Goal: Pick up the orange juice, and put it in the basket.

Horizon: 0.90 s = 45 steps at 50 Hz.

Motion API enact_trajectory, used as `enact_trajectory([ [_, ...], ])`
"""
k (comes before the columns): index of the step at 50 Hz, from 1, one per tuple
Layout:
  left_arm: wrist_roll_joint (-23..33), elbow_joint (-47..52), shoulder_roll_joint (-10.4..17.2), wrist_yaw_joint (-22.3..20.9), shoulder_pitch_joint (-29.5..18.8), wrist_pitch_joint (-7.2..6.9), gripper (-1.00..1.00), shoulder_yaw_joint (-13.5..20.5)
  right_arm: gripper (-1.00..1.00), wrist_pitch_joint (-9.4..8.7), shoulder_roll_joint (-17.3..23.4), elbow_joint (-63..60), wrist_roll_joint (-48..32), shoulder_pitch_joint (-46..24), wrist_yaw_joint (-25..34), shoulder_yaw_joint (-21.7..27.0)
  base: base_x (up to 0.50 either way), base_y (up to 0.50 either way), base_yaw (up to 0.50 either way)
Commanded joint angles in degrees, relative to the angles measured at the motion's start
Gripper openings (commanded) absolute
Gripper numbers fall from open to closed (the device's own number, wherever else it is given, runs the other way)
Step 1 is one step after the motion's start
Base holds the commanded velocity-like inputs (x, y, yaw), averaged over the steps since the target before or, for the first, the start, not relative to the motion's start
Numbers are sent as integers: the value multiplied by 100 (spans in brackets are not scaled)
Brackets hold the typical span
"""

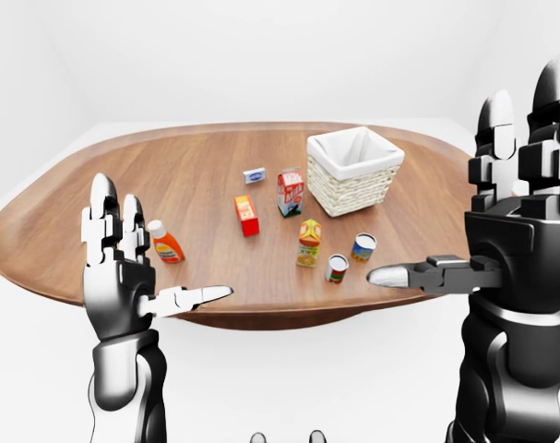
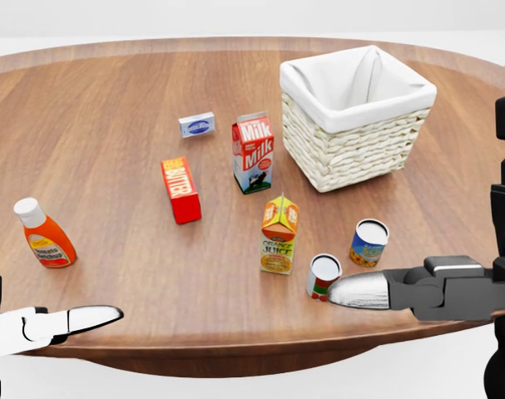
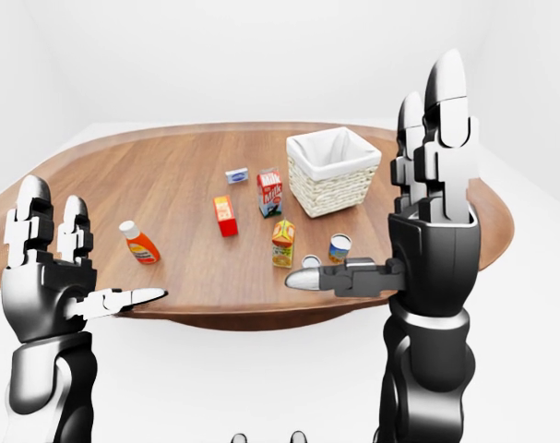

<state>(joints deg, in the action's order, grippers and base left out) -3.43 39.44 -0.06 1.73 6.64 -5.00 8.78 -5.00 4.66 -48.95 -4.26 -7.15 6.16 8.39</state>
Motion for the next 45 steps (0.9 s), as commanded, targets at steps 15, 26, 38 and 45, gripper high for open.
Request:
enact_trajectory([
  [15,32,117,-22,24,45,0,100,-34,100,0,68,57,449,21,-109,244,50,0,0],
  [26,25,102,-22,22,40,0,100,-24,100,0,81,110,346,100,-44,189,21,-19,0],
  [38,3,-43,0,5,-10,0,100,20,100,0,54,105,252,131,6,126,0,-50,0],
  [45,-5,-82,7,5,-22,0,100,27,100,0,31,119,149,188,75,64,10,-39,0],
])
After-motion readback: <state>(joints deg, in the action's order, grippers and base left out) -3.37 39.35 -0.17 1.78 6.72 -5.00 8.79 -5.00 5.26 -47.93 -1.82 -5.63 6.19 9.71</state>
